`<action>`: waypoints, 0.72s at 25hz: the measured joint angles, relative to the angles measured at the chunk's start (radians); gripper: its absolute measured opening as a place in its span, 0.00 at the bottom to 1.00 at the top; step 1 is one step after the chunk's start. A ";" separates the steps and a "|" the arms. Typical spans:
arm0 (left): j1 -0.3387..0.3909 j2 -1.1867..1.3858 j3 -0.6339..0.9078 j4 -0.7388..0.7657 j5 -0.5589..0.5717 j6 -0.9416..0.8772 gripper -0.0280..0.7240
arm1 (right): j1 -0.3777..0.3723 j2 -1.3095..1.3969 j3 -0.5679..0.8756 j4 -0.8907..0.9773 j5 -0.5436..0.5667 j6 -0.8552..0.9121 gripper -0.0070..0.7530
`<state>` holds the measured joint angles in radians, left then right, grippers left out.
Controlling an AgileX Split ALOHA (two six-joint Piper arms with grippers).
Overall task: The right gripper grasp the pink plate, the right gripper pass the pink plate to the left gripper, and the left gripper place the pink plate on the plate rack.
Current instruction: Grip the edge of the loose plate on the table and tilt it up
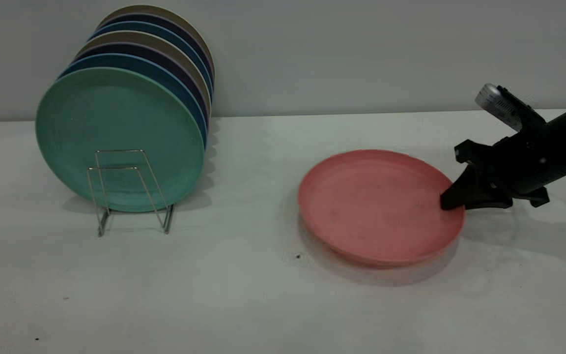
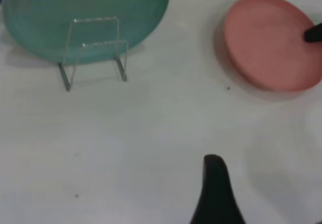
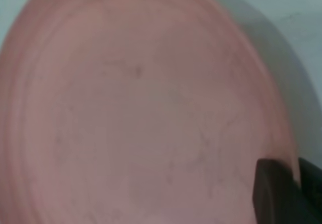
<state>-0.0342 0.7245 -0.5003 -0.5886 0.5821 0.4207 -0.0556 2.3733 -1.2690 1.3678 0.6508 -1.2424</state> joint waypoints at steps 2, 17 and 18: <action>0.000 0.013 0.000 -0.002 0.039 0.000 0.74 | -0.014 0.000 0.000 -0.005 0.078 -0.031 0.03; 0.000 0.445 0.000 -0.298 -0.006 0.323 0.70 | -0.026 -0.002 0.000 -0.019 0.271 -0.183 0.03; 0.000 0.484 0.000 -0.358 -0.014 0.383 0.70 | -0.026 -0.002 0.000 -0.019 0.275 -0.186 0.03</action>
<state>-0.0342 1.2081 -0.5003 -0.9464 0.5679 0.8033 -0.0821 2.3710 -1.2690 1.3485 0.9260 -1.4283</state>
